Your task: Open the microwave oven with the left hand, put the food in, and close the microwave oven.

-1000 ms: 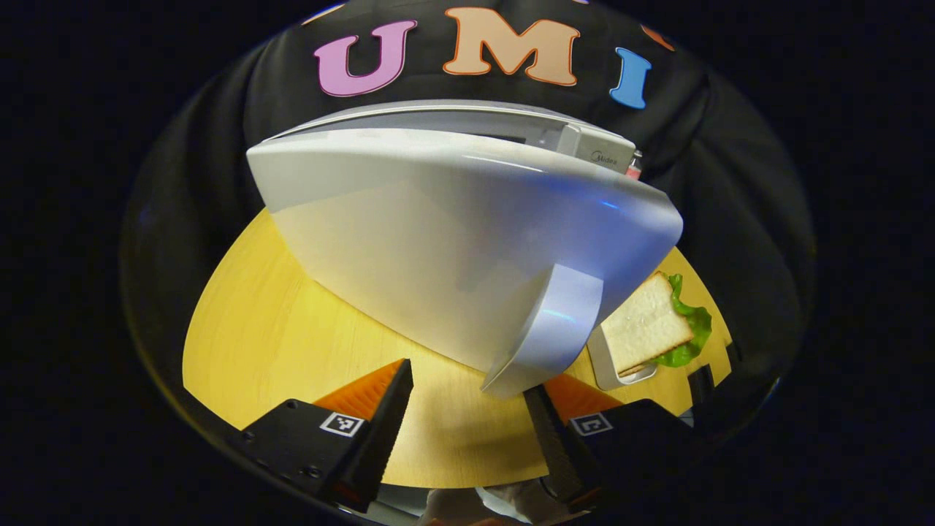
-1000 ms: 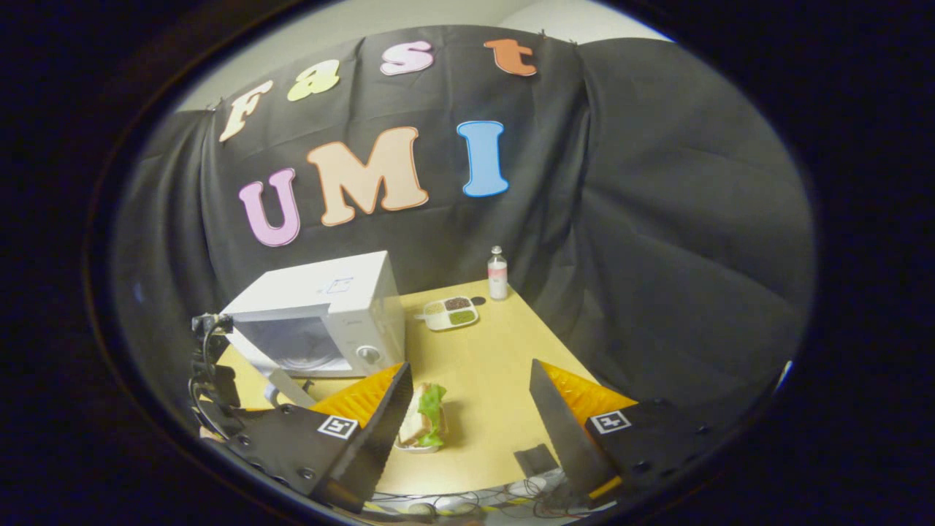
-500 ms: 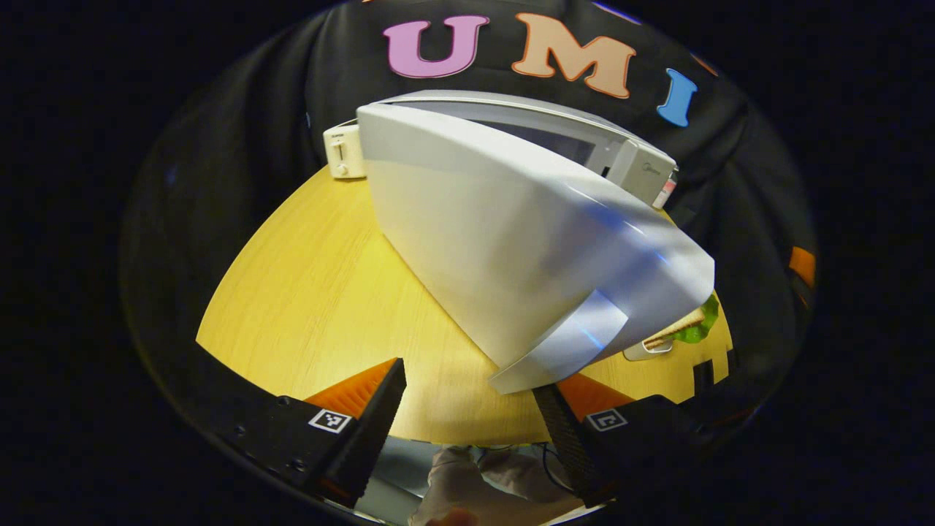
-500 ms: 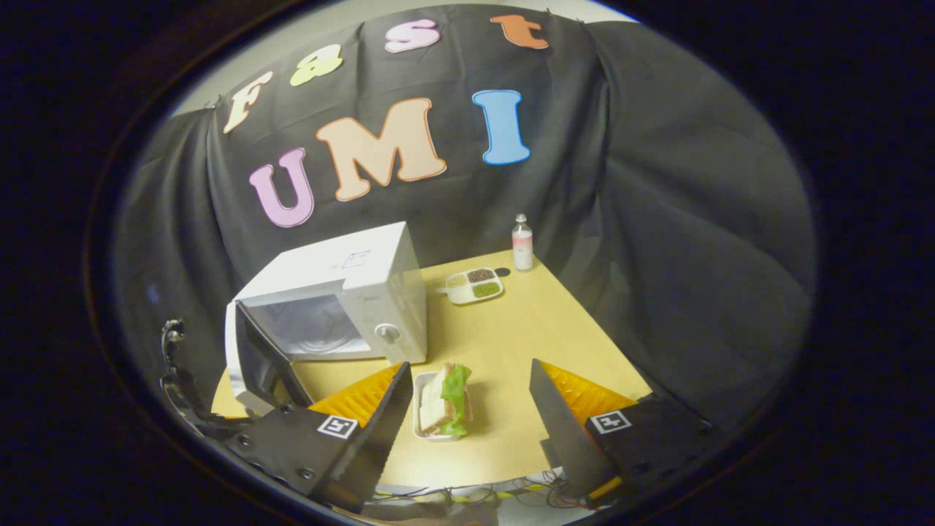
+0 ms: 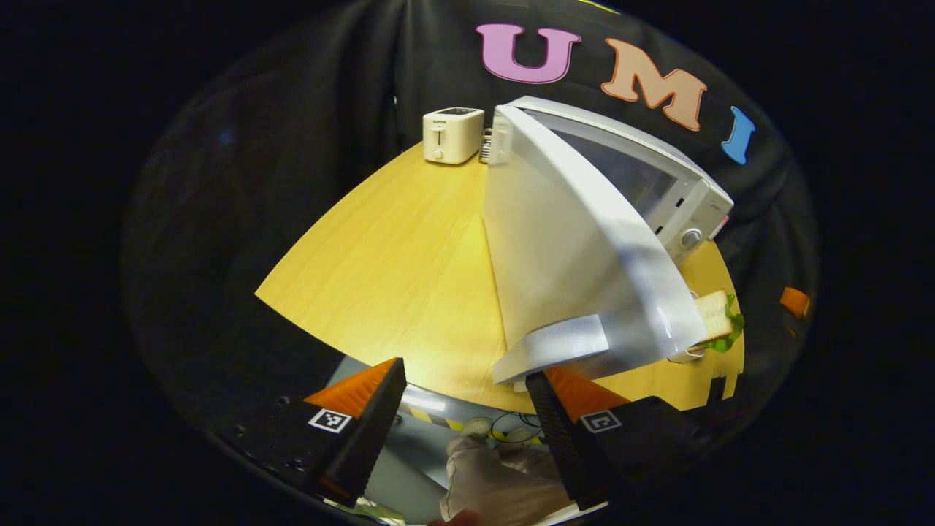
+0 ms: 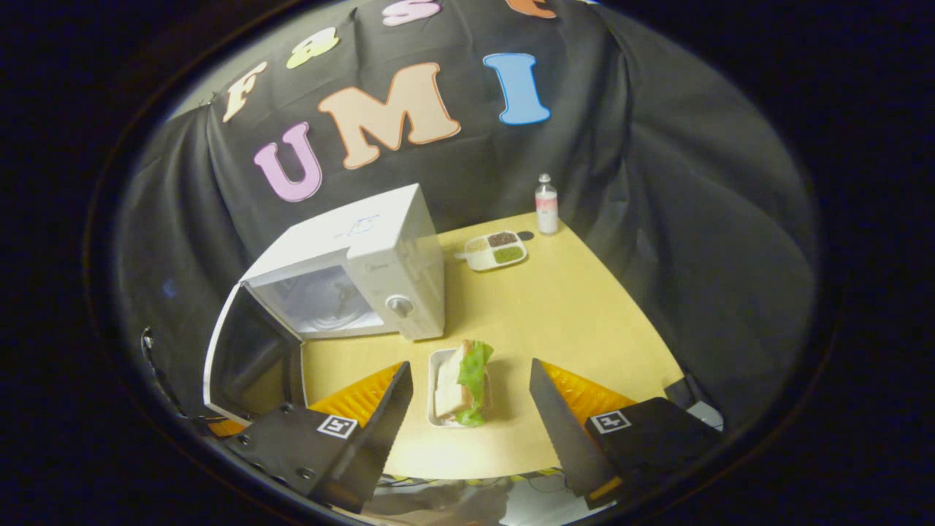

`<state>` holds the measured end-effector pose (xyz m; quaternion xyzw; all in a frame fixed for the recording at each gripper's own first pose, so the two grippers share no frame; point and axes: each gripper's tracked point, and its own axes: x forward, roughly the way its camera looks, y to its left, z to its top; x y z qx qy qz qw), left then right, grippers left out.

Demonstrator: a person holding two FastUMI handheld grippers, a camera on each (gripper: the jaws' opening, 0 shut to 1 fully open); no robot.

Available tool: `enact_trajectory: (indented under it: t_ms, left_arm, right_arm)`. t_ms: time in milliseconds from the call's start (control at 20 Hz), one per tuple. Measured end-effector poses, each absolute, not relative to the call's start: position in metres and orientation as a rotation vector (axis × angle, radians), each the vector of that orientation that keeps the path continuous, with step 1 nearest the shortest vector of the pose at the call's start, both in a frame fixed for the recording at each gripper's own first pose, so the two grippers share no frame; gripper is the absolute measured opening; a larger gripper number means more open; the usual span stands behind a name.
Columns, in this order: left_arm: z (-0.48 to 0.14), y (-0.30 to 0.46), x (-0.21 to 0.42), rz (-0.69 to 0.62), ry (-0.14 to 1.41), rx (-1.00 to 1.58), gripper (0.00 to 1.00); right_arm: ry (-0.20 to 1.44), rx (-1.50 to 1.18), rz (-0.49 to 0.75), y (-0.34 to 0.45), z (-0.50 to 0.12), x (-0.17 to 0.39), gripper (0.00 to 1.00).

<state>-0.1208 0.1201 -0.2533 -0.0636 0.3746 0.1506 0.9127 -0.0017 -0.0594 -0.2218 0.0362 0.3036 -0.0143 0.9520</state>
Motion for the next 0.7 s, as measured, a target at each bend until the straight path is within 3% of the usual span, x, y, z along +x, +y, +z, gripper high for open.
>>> enact_trajectory:
  t_ms: [250, 300, 400, 700]
  left_arm:
    - [-0.235, 0.160, -0.148, 0.450, 0.737, -0.115, 0.98]
    - [-0.230, 0.169, -0.152, 0.477, 0.725, -0.106, 0.98]
    - [-0.221, 0.180, -0.163, 0.527, 0.706, -0.105, 0.98]
    - [-0.188, 0.201, -0.184, 0.723, 0.546, -0.135, 0.98]
  right_arm:
    - [0.783, 0.059, 0.008, -0.053, -0.267, -0.004, 0.99]
    - [0.817, 0.053, 0.011, -0.052, -0.275, -0.006, 0.93]
    - [0.881, 0.050, 0.012, -0.050, -0.290, -0.008, 0.93]
    - [1.035, 0.022, 0.026, -0.056, -0.339, 0.004, 0.93]
